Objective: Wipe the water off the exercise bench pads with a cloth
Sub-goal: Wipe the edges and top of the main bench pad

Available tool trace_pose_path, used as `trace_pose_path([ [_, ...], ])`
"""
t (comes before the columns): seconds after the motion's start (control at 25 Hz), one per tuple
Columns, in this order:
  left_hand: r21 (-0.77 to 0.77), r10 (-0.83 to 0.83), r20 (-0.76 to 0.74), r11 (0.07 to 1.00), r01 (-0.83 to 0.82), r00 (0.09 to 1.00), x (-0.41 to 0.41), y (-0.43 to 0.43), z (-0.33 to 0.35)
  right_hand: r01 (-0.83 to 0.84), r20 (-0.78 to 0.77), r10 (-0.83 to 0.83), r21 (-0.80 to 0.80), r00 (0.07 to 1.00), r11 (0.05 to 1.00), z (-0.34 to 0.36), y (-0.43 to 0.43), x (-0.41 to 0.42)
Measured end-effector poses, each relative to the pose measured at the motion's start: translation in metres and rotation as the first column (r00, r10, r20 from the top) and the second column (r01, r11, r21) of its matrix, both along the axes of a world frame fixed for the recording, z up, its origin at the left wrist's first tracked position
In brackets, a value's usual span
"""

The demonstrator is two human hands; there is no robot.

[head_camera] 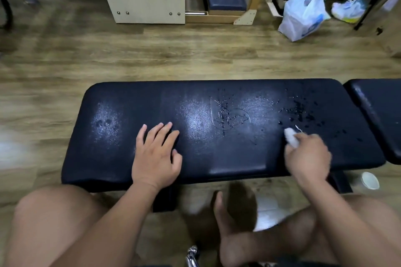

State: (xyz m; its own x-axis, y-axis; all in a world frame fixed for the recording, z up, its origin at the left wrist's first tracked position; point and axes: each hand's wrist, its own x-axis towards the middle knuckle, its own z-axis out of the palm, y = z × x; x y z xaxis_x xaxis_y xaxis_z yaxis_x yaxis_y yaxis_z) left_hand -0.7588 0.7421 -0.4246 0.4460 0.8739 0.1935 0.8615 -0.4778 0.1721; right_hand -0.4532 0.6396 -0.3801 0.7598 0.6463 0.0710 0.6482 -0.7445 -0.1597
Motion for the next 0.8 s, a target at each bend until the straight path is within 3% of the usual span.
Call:
trace_pose_path([
  [0.08, 0.003, -0.003, -0.014, 1.000, 0.003, 1.000, 0.001, 0.000, 0.001, -0.239, -0.015, 0.241, 0.060, 0.970, 0.969, -0.009, 0.019, -0.067],
  [0.2, 0.011, -0.009, -0.013, 1.000, 0.009, 1.000, -0.001, 0.000, 0.002, -0.652, -0.071, 0.661, 0.123, 0.747, 0.749, -0.012, 0.025, -0.162],
  [0.28, 0.019, -0.012, -0.015, 1.000, 0.013, 1.000, 0.000, 0.000, 0.002, -0.787, -0.093, 0.796, 0.115, 0.598, 0.606, -0.015, 0.019, -0.150],
  [0.4, 0.031, -0.011, -0.012, 0.999, 0.012, 1.000, 0.001, -0.001, 0.000, -0.862, 0.022, 0.862, 0.042, 0.506, 0.505, -0.019, 0.016, -0.081],
  [0.48, 0.036, -0.013, -0.009, 0.999, 0.013, 1.000, 0.000, -0.001, -0.001, -0.834, 0.060, 0.835, -0.053, 0.547, 0.549, -0.021, 0.047, -0.044],
  [0.6, 0.040, -0.020, -0.002, 0.999, 0.020, 1.000, 0.000, 0.000, 0.000, -0.651, 0.163, 0.672, -0.167, 0.723, 0.741, -0.021, 0.144, -0.017],
  [0.72, 0.042, -0.022, 0.007, 0.999, 0.022, 1.000, 0.000, 0.000, 0.000, -0.522, 0.103, 0.539, -0.153, 0.836, 0.839, -0.012, 0.208, -0.010],
  [0.8, 0.042, -0.025, 0.008, 0.999, 0.025, 1.000, 0.000, 0.000, -0.001, -0.545, 0.115, 0.548, -0.066, 0.828, 0.836, -0.018, 0.195, -0.040],
])
